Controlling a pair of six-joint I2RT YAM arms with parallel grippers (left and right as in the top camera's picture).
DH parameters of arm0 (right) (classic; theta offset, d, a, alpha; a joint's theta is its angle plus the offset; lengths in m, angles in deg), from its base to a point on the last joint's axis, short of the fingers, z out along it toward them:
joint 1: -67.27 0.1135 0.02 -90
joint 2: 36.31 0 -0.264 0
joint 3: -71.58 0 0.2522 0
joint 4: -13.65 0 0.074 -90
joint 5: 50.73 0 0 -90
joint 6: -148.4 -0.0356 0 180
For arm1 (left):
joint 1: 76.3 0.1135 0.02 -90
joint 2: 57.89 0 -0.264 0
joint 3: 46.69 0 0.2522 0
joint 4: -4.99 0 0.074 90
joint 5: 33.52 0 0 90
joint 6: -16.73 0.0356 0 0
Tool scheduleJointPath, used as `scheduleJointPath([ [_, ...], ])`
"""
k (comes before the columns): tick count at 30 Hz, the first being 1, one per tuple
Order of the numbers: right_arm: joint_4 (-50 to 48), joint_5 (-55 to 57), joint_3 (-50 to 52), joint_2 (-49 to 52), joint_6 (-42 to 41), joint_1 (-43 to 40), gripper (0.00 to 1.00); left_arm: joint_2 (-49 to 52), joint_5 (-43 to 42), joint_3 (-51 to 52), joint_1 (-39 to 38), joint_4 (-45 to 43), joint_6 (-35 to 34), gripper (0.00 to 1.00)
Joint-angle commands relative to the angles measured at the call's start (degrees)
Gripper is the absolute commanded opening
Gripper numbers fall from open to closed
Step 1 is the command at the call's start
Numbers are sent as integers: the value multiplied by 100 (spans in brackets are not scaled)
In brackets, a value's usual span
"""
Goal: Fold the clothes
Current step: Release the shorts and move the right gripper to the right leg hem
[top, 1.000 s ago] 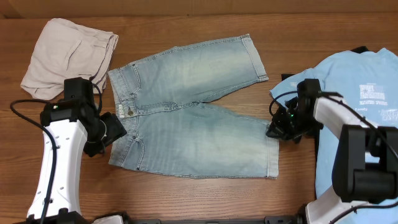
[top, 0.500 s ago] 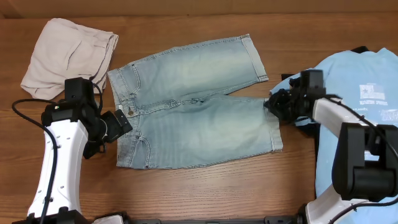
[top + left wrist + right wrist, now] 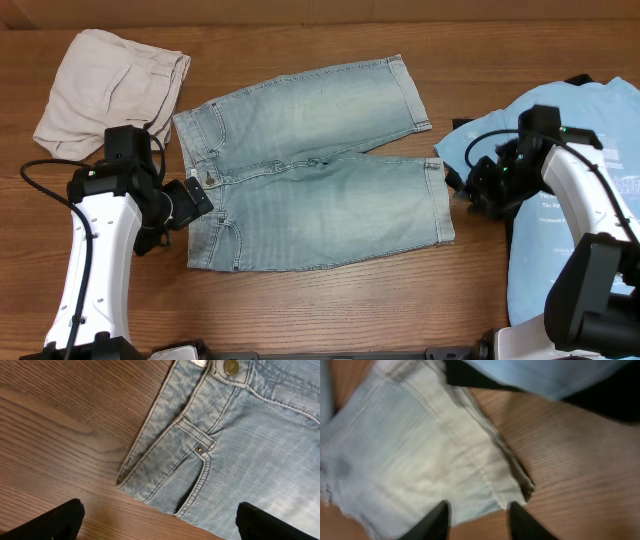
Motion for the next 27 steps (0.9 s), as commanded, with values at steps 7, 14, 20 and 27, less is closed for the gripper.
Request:
scheduleJointPath([
  [7, -1128, 343, 1591, 0, -1104, 4, 35, 46, -39, 68, 11, 7, 111, 100],
  [14, -1255, 205, 1707, 0, -844, 24, 66, 46, -39, 68, 11, -13, 114, 100],
  [20, -1250, 160, 1904, 0, -844, 120, 56, 46, -39, 68, 11, -15, 111, 100],
  [27, -1043, 177, 1908, 0, -844, 120, 59, 46, -39, 68, 11, -15, 199, 100],
])
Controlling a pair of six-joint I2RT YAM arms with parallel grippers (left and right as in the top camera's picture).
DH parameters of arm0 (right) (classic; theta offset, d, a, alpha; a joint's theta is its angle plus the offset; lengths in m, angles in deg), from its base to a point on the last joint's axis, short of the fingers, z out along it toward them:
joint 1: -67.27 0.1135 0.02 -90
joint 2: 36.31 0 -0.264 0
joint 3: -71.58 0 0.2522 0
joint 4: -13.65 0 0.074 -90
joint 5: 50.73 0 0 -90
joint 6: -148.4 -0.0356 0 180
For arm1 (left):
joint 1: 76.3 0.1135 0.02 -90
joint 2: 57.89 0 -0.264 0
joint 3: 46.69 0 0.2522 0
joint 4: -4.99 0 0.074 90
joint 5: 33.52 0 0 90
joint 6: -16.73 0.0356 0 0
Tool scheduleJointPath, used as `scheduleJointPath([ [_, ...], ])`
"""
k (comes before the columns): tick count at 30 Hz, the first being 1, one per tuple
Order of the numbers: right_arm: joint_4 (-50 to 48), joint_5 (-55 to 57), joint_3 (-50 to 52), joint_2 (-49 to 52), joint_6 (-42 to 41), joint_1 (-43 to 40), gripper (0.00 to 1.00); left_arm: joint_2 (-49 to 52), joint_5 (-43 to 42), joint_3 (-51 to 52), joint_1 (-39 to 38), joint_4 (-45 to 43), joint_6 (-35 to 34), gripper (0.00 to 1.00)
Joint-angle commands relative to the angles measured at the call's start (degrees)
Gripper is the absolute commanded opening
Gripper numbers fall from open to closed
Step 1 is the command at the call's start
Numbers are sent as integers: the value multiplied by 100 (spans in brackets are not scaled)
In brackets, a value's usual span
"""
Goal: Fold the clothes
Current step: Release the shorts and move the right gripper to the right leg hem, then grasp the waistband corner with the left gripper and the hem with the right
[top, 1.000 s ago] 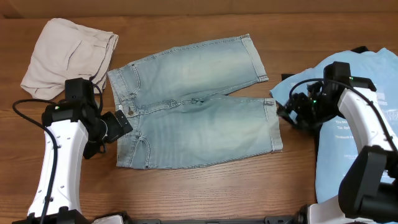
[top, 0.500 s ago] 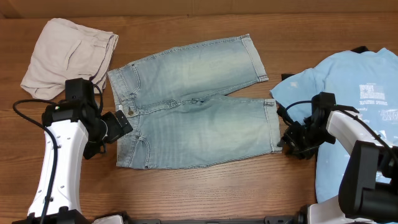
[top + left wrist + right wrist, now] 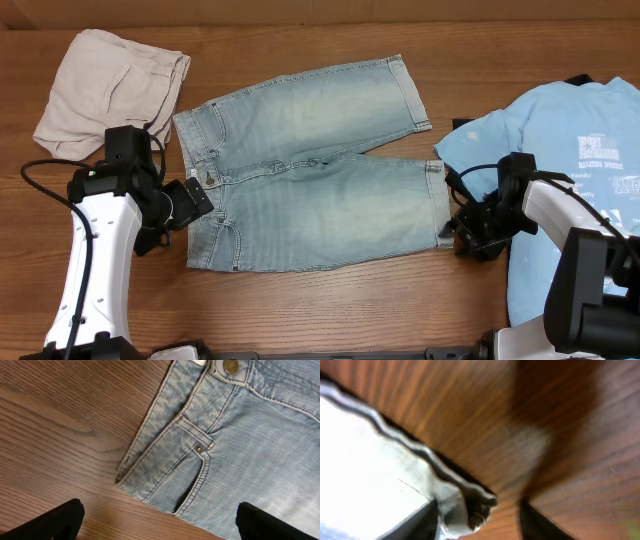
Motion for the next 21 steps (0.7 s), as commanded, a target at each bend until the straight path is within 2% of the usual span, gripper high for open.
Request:
scheduleJointPath([
  [1, -13, 201, 164, 35, 22, 48, 59, 46, -22, 59, 11, -17, 166, 100],
  [4, 31, 136, 164, 35, 20, 48, 54, 46, -22, 59, 11, -20, 166, 100],
  [9, 20, 127, 164, 35, 15, 48, 53, 46, -22, 59, 11, -15, 210, 100],
  [10, -11, 109, 164, 35, 15, 48, 46, 46, -22, 59, 11, -17, 210, 100],
  [12, -70, 61, 162, 35, 17, 48, 20, 46, -17, 59, 11, -22, 214, 100],
  [14, -87, 7, 138, 35, 20, 26, 5, 46, -15, 59, 11, -22, 282, 100],
  [21, 396, 9, -457, 22, 369, 9, 4, 48, -22, 122, 11, 131, 501, 100],
])
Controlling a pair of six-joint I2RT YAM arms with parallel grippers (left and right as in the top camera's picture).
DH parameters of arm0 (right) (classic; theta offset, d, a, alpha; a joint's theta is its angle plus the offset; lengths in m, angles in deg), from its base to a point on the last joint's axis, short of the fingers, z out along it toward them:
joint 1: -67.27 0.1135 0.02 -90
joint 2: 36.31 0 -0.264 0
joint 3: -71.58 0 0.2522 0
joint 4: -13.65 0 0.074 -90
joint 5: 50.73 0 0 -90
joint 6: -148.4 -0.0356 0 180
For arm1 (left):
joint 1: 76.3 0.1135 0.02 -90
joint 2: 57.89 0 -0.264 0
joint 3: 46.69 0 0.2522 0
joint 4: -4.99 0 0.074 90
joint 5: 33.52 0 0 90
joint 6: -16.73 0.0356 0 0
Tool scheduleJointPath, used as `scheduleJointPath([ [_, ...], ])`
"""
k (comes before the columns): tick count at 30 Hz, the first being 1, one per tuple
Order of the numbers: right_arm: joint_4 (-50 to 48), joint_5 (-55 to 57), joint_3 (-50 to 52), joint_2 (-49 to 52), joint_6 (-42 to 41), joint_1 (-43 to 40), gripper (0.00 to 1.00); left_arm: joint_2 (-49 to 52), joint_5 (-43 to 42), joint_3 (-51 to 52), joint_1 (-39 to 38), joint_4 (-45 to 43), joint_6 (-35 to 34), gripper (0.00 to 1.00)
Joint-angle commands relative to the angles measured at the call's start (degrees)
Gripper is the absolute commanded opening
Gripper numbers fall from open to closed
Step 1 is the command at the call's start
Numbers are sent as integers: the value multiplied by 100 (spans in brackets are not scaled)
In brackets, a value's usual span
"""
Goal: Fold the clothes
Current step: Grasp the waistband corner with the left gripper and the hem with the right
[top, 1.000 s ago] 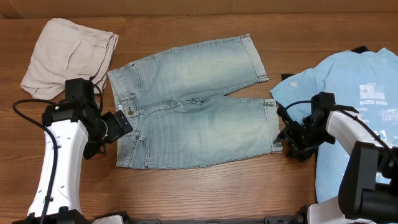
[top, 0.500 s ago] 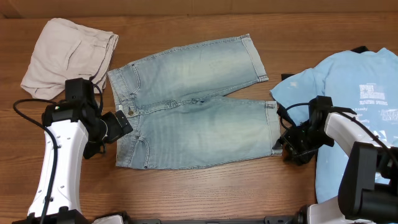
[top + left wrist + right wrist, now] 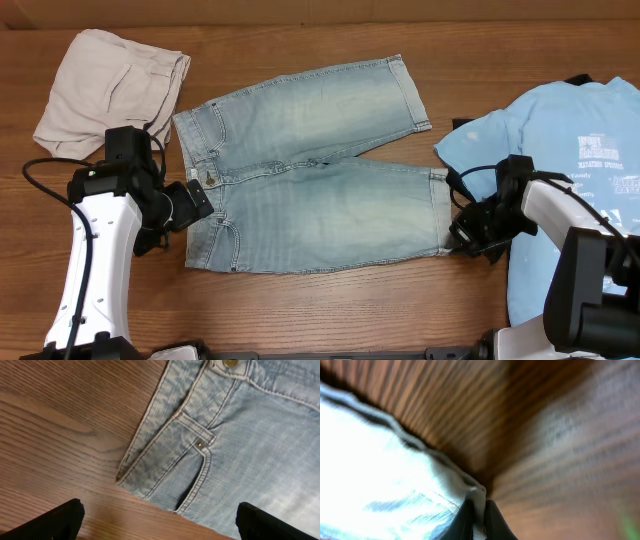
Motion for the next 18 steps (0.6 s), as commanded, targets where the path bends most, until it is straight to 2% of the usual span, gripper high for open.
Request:
scheduleJointPath([
  [1, 160, 33, -492, 13, 232, -11, 4, 48, -22, 188, 11, 52, 238, 100],
  [4, 271, 31, -739, 13, 326, -9, 4, 48, -26, 516, 11, -94, 190, 100],
  [11, 260, 31, -796, 13, 328, -9, 4, 48, -282, 1628, 13, -890, -407, 99],
  [14, 212, 31, -796, 13, 326, -11, 4, 48, -284, 1996, 22, -1202, -595, 86],
  [18, 151, 33, -796, 13, 328, -9, 4, 48, -116, 2297, 20, -1670, -627, 81],
])
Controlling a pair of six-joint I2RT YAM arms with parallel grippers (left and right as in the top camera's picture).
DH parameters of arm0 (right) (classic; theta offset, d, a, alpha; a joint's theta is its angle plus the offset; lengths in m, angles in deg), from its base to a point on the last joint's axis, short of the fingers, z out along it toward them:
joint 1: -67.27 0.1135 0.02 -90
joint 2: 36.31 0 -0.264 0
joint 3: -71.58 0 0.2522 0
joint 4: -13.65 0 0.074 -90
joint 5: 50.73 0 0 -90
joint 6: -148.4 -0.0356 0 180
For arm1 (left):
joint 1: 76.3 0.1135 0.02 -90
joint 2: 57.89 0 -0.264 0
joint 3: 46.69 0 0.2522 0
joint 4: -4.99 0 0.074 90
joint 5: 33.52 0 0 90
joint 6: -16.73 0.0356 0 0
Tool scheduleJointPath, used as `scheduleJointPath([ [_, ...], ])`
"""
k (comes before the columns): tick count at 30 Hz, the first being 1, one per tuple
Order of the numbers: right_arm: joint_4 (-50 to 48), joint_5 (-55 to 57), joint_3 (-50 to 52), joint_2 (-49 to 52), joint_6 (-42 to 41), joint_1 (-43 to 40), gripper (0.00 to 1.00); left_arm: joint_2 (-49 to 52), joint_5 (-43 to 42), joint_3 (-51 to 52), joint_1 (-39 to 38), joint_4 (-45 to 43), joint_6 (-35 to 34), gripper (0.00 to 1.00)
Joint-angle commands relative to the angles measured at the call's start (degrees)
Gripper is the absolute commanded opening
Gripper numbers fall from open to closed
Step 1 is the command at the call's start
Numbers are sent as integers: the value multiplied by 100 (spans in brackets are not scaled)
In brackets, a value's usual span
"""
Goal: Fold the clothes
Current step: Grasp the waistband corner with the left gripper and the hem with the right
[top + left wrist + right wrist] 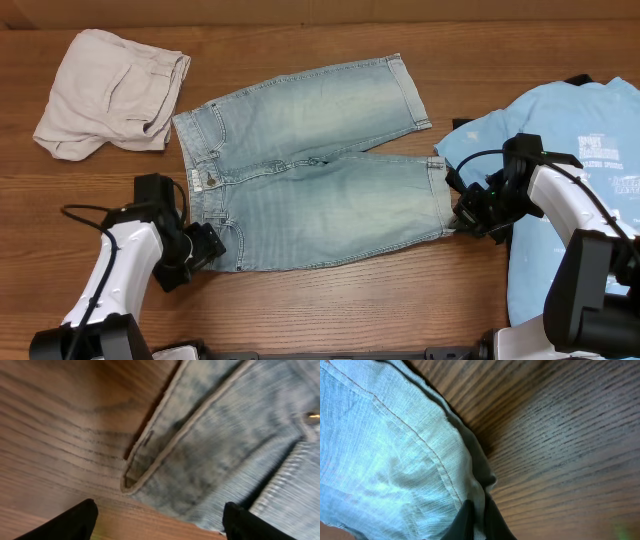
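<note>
Light blue denim shorts (310, 170) lie flat in the middle of the wooden table, waistband to the left and legs to the right. My left gripper (208, 247) is low at the waistband's near corner. In the left wrist view the left gripper (160, 525) stands open, with that corner (150, 467) just ahead of its fingers. My right gripper (463, 216) is at the near leg's hem. The right wrist view shows the right gripper (477, 520) shut on the hem's folded edge (465, 480).
A crumpled beige garment (110, 90) lies at the back left. A light blue printed T-shirt (575, 190) is spread at the right, under my right arm. Bare wooden table (350, 300) runs along the front.
My left gripper has moved from beside the button area to the waistband's near corner and sits lower, still open. My right gripper stays shut on the hem, now slightly further back.
My right gripper was open over the near leg's hem, then low at the hem's corner, then shut on it, and it still holds it. My left gripper stayed open beside the waistband until now, when it is at the near corner.
</note>
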Motion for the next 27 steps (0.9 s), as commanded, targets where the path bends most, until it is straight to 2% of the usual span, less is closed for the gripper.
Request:
scheduleJointPath([
  [1, -57, 35, -101, 13, 42, -11, 4, 46, 114, 210, 20, -396, -181, 80],
  [6, -70, 37, -101, 13, 63, -11, 4, 46, 240, 415, 20, -988, -175, 77],
  [10, -87, 35, -101, 13, 59, -13, 4, 46, 352, 623, 20, -1088, -184, 71],
  [18, -181, 35, -101, 13, 59, -11, 4, 46, 308, 960, 20, -1362, -212, 66],
  [19, -181, 35, -101, 13, 59, -13, 4, 46, 297, 960, 20, -1370, -269, 61],
  [21, -179, 35, -101, 13, 59, -13, 4, 46, 293, 960, 20, -1355, -358, 29],
  [22, -179, 35, -101, 13, 59, -13, 4, 46, 291, 960, 20, -1344, -358, 17],
  [23, -179, 35, -101, 13, 59, -13, 4, 46, 291, 960, 20, -1333, -358, 11],
  [27, -160, 35, -101, 13, 59, -13, 4, 46, 227, 957, 20, -1239, -356, 11],
])
